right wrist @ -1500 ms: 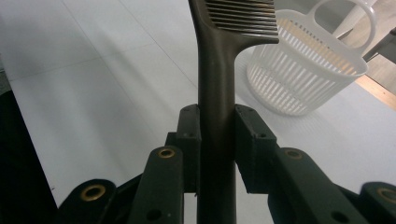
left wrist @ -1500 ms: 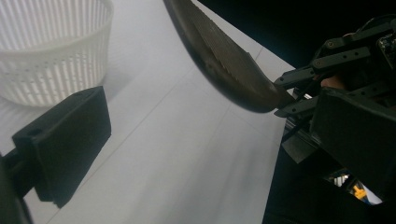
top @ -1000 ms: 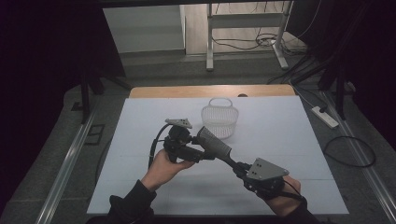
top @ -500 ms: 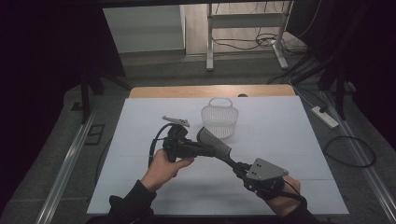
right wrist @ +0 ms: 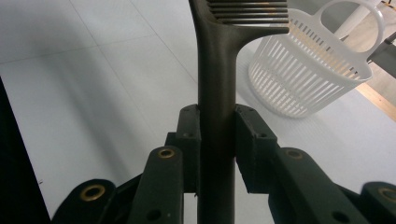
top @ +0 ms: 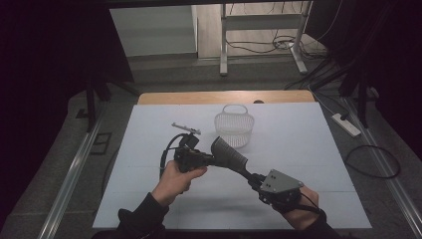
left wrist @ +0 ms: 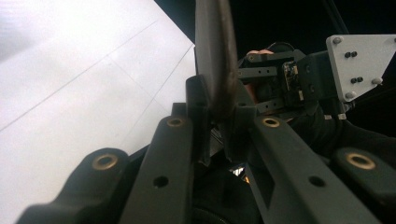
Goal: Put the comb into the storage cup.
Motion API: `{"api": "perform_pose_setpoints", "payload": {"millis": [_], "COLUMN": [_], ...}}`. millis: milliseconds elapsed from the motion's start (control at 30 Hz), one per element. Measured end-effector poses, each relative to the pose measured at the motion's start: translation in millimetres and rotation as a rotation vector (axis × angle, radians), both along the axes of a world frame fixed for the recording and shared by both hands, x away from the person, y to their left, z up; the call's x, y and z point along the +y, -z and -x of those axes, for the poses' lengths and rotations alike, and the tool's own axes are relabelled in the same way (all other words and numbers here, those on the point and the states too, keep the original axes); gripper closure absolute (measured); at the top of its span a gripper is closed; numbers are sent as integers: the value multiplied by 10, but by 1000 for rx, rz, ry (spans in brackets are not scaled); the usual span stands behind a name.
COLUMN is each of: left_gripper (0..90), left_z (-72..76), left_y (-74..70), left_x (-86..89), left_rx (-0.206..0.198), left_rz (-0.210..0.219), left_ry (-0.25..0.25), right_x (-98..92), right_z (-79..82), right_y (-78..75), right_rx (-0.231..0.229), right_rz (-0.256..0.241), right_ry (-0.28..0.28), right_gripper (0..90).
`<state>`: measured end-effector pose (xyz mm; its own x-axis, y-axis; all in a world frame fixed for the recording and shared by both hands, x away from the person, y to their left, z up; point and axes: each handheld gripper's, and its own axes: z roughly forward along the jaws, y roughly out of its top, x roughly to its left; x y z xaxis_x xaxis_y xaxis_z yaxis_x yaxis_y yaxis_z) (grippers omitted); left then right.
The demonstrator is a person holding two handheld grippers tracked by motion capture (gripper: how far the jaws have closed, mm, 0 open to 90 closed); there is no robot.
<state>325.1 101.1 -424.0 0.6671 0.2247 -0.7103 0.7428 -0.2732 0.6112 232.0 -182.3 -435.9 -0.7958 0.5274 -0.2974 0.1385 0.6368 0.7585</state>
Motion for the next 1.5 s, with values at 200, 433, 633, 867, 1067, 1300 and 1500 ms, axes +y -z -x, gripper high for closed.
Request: {"api": "perform_pose_setpoints", "payload": {"millis": [200,433,633,867,1067,1300,1500], "left_gripper": [832,833,832,832,832,831,831], "left_z": [9,24,30,35,40,51,59], "left_y": [-6,-33,-60,-88,-117,-163,-193], "left_x": [8,12,35,71,92,123,142], "left_rx": [4,-19,-55,-88,-117,-154,-185], "left_rz": [9,6,-20,-37,-53,-68,-81], "left_ry": [-11,-21,-41,-59,-75,-88,-96], "right_x": [-8,-10,-26,-65,-105,-169,-218], "right_z": [-19,-28,-41,-87,-112,-153,-183], "right_y": [4,-6,-9,-11,-1,14,30], "right_rx": [13,25,40,123,149,222,268], "right_rz": [-26,-53,-66,-104,-115,-131,-138], "right_ry": [-2,-4,-3,-20,-2,19,29], "right_gripper": [704,574,486,362,309,284,219]}}
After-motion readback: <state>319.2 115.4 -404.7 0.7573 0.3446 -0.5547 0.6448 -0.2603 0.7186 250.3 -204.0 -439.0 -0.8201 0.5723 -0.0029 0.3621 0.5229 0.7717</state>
